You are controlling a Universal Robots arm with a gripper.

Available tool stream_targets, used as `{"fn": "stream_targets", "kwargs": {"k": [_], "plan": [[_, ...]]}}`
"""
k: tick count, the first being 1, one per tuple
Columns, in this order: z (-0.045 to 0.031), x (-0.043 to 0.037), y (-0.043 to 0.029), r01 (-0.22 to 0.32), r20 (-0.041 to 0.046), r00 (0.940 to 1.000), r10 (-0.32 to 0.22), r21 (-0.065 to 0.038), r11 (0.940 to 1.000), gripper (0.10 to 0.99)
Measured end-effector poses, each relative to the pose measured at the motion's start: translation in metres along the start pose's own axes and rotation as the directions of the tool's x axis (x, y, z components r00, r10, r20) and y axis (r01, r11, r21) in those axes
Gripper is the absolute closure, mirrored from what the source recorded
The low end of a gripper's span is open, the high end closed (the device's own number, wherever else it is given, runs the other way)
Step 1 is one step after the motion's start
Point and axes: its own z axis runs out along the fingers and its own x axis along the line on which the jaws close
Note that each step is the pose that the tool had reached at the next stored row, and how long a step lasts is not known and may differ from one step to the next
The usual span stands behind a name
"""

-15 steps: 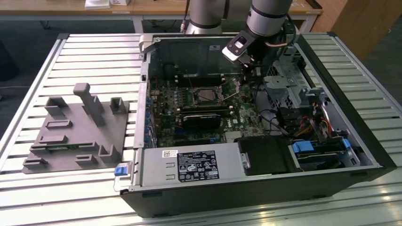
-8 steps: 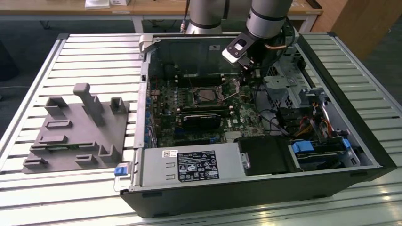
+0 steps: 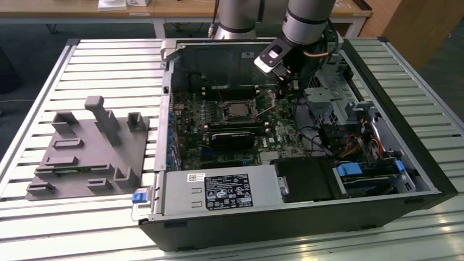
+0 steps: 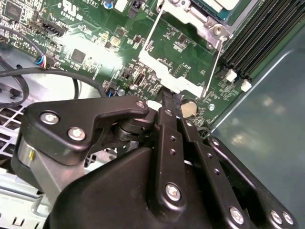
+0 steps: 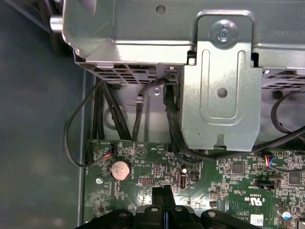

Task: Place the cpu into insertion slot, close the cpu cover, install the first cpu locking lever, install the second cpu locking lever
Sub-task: 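Close the cpu cover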

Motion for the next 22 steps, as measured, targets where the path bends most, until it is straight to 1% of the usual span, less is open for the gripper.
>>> {"fn": "stream_targets", "kwargs": {"k": [9,18,22], "plan": [[-0.0002,0.0001,-0.0024,0.0,0.0001,1.0,0.0,0.0,1.0,0.98],[-0.0023,0.0003,-0.0052,0.0,-0.0003,1.0,0.0,0.0,1.0,0.98],[-0.003,0.0004,-0.0078,0.0,0.0001,1.0,0.0,0.0,1.0,0.98]]}}
